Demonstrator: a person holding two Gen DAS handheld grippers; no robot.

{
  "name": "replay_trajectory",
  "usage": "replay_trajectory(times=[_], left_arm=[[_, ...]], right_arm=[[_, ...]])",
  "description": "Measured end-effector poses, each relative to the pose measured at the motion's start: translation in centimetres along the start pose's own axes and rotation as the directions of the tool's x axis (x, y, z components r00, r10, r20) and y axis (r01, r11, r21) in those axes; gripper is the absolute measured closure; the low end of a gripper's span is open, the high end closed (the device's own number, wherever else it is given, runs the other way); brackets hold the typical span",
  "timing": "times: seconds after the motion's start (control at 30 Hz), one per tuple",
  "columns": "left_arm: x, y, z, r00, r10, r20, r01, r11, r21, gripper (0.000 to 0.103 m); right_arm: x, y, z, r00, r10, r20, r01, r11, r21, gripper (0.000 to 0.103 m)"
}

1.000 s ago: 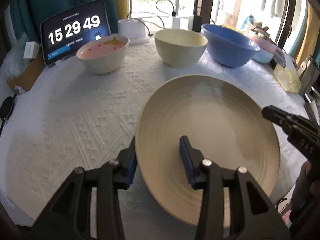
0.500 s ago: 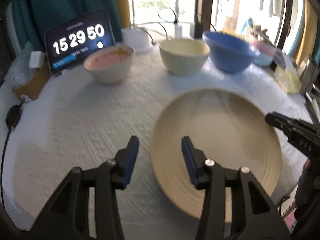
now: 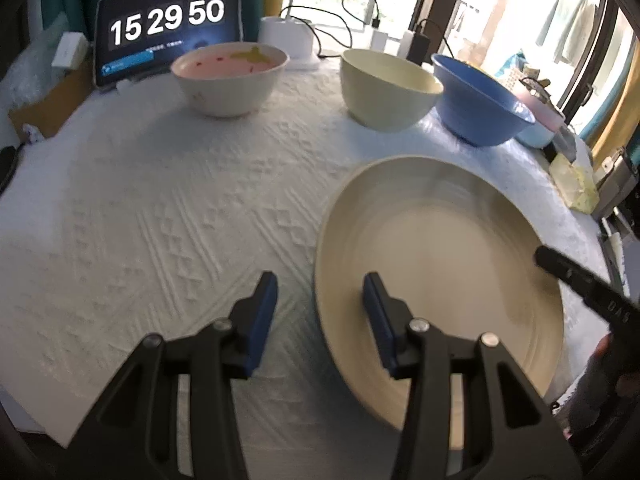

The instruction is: Organize plates and bowls

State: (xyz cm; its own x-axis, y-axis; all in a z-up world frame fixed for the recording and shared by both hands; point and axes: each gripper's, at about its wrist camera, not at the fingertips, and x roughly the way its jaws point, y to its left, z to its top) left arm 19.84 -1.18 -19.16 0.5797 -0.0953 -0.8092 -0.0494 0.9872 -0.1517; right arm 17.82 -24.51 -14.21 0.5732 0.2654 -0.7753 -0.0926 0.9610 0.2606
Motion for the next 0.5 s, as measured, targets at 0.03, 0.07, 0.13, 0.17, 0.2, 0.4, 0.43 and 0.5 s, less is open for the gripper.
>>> replay_trajectory(times=[0.03, 0.07, 0.13, 0.17, 0.2, 0.4, 0.43, 0.5], left_arm=[[0.1, -0.1, 0.0, 1.0, -0.008, -0.003, 0.008, 1.0, -0.003, 0.057], [0.2, -0.1, 0.1, 1.0, -0.016, -0.007, 0.016, 1.0, -0.005, 0.057], [0.5, -0.1, 0.2, 0.999, -0.044, -0.013, 0.044, 0.999, -0.017, 0.057], [0.6, -0.1, 0.2, 0.999, -0.052, -0.015, 0.052, 0.998, -0.021, 0.057], [0.7, -0.1, 0.3, 0.998, -0.062, -0.018, 0.062, 0.998, -0.025, 0.057], [1.0, -0.8, 0.3, 0.996, -0.085, -0.016, 0.084, 0.996, -0.018, 0.056], [1.0, -0.8, 0.3, 0.996, -0.083, -0.015, 0.082, 0.996, -0.021, 0.056], [1.0, -0.8, 0.3, 0.997, -0.081, -0.012, 0.08, 0.996, -0.026, 0.056]], right_arm=[[0.2, 0.0, -0.2, 1.0, 0.014, -0.007, -0.014, 1.0, 0.003, 0.062], [0.4, 0.1, -0.3, 1.0, 0.022, -0.013, -0.022, 1.0, 0.008, 0.062], [0.7, 0.0, -0.4, 0.999, 0.037, -0.027, -0.036, 0.999, 0.022, 0.062], [0.9, 0.0, -0.5, 0.998, 0.049, -0.034, -0.048, 0.998, 0.03, 0.062], [1.0, 0.0, -0.5, 0.998, 0.055, -0.038, -0.053, 0.998, 0.036, 0.062], [1.6, 0.7, -0.9, 0.994, 0.099, -0.052, -0.097, 0.994, 0.043, 0.062], [1.7, 0.9, -1.0, 0.994, 0.101, -0.05, -0.099, 0.994, 0.041, 0.062], [1.8, 1.2, -1.2, 0.993, 0.106, -0.042, -0.105, 0.994, 0.036, 0.062]])
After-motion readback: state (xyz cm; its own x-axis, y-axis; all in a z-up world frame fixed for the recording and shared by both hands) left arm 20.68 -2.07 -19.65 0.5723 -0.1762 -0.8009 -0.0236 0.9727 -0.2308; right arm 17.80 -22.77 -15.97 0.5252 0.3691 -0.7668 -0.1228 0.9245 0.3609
